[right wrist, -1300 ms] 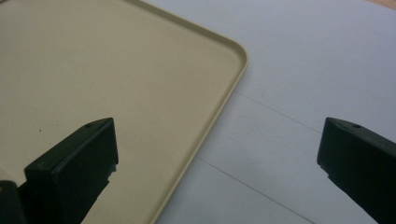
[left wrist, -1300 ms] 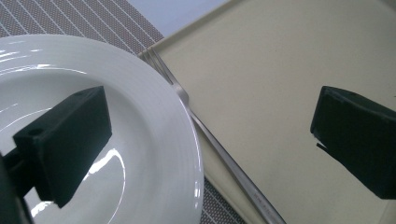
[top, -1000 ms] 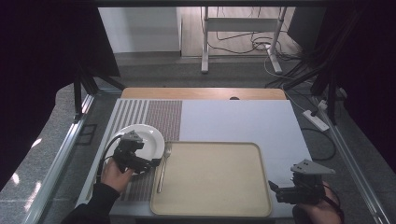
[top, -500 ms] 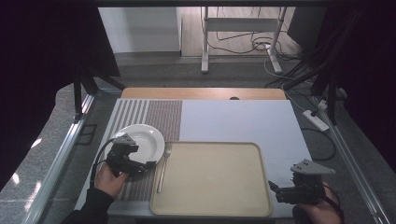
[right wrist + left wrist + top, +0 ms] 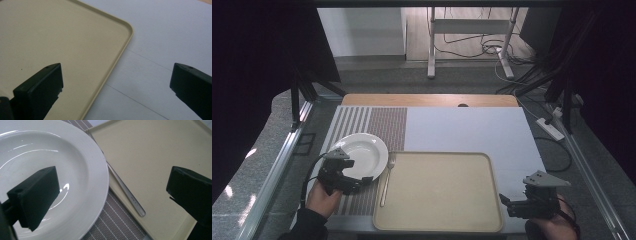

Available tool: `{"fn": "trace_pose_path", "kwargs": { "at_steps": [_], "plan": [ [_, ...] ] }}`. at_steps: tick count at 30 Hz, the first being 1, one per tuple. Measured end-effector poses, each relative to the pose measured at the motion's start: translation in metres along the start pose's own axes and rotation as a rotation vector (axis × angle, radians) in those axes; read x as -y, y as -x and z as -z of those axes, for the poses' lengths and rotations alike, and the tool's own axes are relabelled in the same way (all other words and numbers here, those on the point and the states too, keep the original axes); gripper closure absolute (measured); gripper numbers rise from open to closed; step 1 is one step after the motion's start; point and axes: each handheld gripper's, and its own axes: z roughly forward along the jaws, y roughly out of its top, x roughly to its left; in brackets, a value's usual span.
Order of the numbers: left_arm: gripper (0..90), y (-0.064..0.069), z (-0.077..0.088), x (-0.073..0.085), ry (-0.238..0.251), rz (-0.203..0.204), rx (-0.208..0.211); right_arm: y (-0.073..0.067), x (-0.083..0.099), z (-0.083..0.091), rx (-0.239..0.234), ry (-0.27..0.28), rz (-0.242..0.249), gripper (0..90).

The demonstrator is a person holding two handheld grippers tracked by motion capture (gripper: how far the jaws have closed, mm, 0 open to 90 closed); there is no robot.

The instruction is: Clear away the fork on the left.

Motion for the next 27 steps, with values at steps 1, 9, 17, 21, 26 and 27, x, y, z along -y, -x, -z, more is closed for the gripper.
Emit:
{"fn": "trace_pose_path", "kwargs": {
  "at_steps": [1, 9, 17, 21, 26, 27],
  "plan": [
    [0.0, 0.000, 0.001, 0.001, 0.002, 0.005, 0.000, 0.000, 0.000, 0.000, 0.001, -0.002, 0.001, 0.0],
    [0.0, 0.001, 0.008, 0.009, -0.002, 0.013, -0.003, 0.000, 0.000, 0.000, 0.001, -0.001, 0.000, 0.0],
    [0.0, 0.002, 0.014, 0.019, -0.008, 0.026, -0.003, 0.000, 0.000, 0.000, 0.002, -0.002, -0.002, 0.0],
    [0.0, 0.002, 0.018, 0.023, -0.004, 0.032, -0.006, 0.000, 0.000, 0.000, 0.002, -0.002, -0.001, 0.0],
    [0.0, 0.003, 0.022, 0.028, -0.003, 0.032, -0.016, 0.000, 0.000, 0.000, 0.001, -0.001, -0.002, 0.0],
    [0.0, 0.004, 0.023, 0.029, -0.003, 0.032, -0.018, 0.000, 0.000, 0.000, 0.001, -0.003, -0.001, 0.0]
  ]
}}
